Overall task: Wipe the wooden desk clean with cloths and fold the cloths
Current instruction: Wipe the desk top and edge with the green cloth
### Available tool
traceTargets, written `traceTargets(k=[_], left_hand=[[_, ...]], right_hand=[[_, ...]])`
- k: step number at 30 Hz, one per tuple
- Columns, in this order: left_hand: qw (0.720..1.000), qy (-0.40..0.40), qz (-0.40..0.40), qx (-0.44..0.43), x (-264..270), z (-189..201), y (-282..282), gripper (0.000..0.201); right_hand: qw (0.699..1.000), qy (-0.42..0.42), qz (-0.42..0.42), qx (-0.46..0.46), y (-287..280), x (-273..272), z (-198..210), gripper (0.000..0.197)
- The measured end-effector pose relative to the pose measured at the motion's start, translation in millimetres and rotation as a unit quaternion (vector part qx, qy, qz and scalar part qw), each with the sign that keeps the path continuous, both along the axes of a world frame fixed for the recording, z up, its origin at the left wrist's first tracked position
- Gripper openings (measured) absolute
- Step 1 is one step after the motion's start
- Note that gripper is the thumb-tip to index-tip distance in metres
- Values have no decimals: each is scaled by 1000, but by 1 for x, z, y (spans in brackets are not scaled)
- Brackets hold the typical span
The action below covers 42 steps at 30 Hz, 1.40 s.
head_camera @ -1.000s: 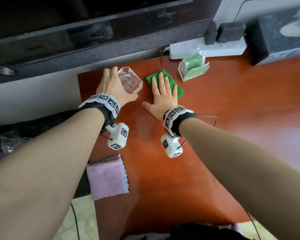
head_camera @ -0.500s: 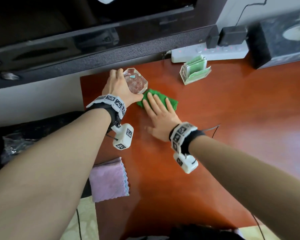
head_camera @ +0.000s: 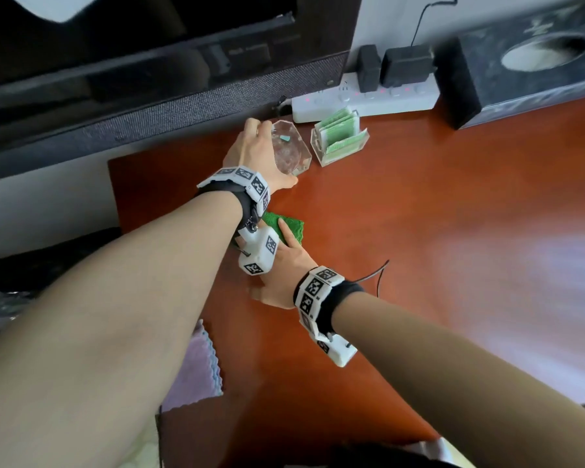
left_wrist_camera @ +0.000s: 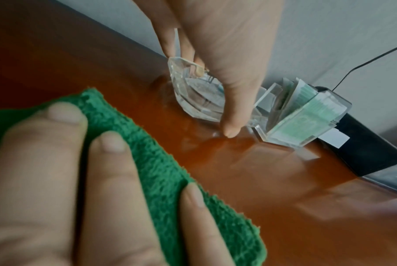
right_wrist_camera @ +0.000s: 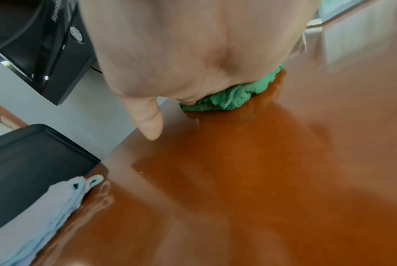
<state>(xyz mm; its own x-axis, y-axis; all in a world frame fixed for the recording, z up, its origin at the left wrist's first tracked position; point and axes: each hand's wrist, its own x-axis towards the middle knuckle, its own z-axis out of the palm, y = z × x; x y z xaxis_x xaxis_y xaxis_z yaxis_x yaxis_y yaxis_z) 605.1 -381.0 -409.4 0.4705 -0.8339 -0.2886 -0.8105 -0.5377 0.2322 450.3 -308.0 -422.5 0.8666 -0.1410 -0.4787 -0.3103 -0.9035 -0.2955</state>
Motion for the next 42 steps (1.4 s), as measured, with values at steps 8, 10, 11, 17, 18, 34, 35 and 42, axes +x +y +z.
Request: traceTargets(k=[8,10,11,17,18,34,35,42], left_hand=[[1000,29,8,-9,3,1,31,108],[998,36,52,-22,12,0,60,88],[996,29,75,-28,18,0,78,79],[988,-28,153,-6,48,-4,193,62],[987,-31,159,3,50,-4,205,62],[999,-10,15,39,-16,-33,144,70],[999,-13,10,42,-10,-32,140,69],[996,-50,-52,49,31,-31,99,67]], right_hand=[[1000,7,-8,12,-3,0,-3,80],[1000,1,-17,10,-6,6,-4,82],[1000,-3,-18,6,-7,12,-4,83],[999,-9,-33,-1,2,78,-2,91],[999,-9,-35,6,5,86,-1,91],[990,-15,-124,-71,-43,-31,-10,93],[989,-4,-127,-71,-41,-27,-9,98],[984,67,-139,-85,-34,-9,0,113]])
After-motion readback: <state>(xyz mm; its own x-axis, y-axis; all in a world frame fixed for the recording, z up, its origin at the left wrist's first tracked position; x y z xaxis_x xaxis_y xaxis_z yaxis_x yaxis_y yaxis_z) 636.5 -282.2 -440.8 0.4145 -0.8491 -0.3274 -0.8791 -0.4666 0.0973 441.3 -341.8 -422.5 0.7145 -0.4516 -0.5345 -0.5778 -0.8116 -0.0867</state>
